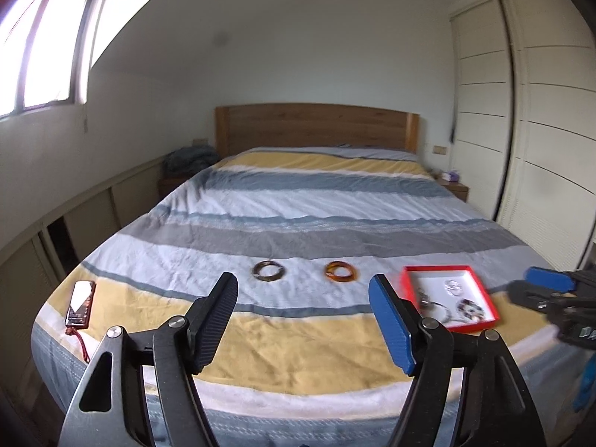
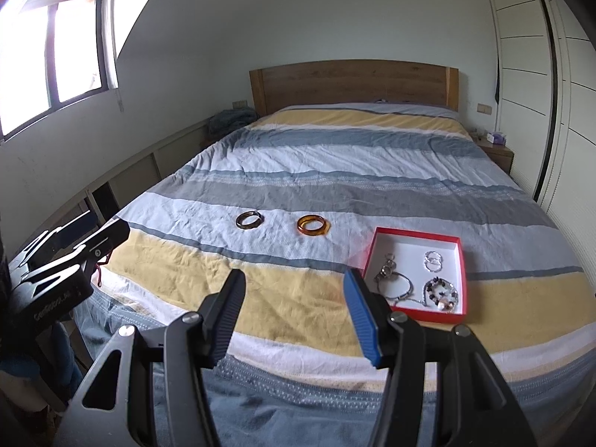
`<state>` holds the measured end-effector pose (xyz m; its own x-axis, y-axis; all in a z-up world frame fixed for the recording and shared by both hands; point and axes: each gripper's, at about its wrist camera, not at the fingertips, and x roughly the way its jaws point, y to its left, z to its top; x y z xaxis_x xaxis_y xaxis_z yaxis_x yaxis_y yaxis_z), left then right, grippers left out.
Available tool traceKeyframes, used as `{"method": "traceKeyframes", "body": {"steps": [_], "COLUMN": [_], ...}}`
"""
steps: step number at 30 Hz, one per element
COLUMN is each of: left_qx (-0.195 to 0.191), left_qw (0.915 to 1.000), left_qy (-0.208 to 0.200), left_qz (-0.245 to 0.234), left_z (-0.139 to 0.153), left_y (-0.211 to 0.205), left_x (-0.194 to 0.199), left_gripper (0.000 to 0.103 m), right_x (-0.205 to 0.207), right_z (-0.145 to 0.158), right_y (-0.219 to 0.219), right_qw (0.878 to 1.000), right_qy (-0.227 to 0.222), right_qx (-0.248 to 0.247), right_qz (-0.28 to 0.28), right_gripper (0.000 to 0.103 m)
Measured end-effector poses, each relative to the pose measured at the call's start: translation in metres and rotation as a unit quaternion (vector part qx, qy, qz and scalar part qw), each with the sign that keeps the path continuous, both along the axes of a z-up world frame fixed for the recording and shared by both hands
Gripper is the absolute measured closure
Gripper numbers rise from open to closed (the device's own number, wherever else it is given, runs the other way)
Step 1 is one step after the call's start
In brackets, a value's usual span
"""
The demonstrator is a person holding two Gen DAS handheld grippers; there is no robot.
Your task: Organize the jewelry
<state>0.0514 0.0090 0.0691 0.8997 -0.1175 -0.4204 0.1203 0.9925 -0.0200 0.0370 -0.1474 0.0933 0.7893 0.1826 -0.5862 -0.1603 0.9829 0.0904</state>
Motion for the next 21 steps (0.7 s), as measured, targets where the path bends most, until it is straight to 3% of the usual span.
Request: {"method": "traceKeyframes", "body": {"steps": [6, 10, 15, 21], "left_qx": [-0.006, -0.013, -0.015, -0.008], "left_qw": [0.9978, 0.9941, 0.9887, 0.9844], "left_qy": [0.04, 0.074, 0.12, 0.162], "left_qz": [0.053, 0.078, 0.089, 0.067], "left_z": [-0.014, -0.037, -0.077, -0.125], "left_y": [0.052, 0.076, 0.088, 0.075], "left_x": [0.083, 0.138, 0.21, 0.295], "left_gripper": [0.031, 0.031, 0.031, 0.032], "right_x": [0.067, 0.126, 0.203, 0.286], "right_z": [0.005, -0.011, -0.057, -0.111], "right_y": [0.006, 0.011, 0.014, 0.017], "right_qw": [1.0, 0.999, 0.996, 0.991], "right_qy": [0.019, 0.042, 0.092, 0.136], "right_qx": [-0.003, -0.006, 0.002, -0.006], "right_qz": [0.008, 0.014, 0.013, 0.018], "right_gripper": [0.05, 0.05, 0.05, 0.05]}}
